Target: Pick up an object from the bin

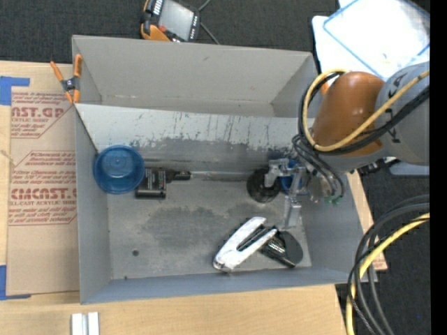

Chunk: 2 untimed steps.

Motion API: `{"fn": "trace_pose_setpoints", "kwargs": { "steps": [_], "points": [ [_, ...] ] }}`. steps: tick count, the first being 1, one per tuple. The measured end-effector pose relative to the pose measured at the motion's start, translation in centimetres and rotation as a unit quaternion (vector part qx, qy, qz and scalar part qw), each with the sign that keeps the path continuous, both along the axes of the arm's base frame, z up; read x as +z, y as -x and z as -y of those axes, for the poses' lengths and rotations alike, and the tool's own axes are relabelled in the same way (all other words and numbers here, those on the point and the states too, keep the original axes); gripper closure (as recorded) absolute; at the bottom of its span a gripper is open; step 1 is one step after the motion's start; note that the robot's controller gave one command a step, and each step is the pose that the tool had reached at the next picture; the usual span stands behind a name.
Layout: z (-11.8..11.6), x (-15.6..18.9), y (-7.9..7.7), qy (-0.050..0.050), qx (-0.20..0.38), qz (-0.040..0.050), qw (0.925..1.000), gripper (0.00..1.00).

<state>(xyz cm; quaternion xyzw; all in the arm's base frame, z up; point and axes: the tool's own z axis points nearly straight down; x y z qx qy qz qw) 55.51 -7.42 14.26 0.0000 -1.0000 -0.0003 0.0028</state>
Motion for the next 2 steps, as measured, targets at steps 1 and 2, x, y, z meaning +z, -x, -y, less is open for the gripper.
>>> {"fn": "trace_pose_setpoints", "kwargs": {
  "steps": [1,2],
  "points": [
    [0.0,0.4,-0.2,0.000,0.000,0.0035,1.0000,0.00],
    [-3.7,-7.3,3.5,-0.001,0.096,0.0024,0.9954,0.00]
  ]
}}
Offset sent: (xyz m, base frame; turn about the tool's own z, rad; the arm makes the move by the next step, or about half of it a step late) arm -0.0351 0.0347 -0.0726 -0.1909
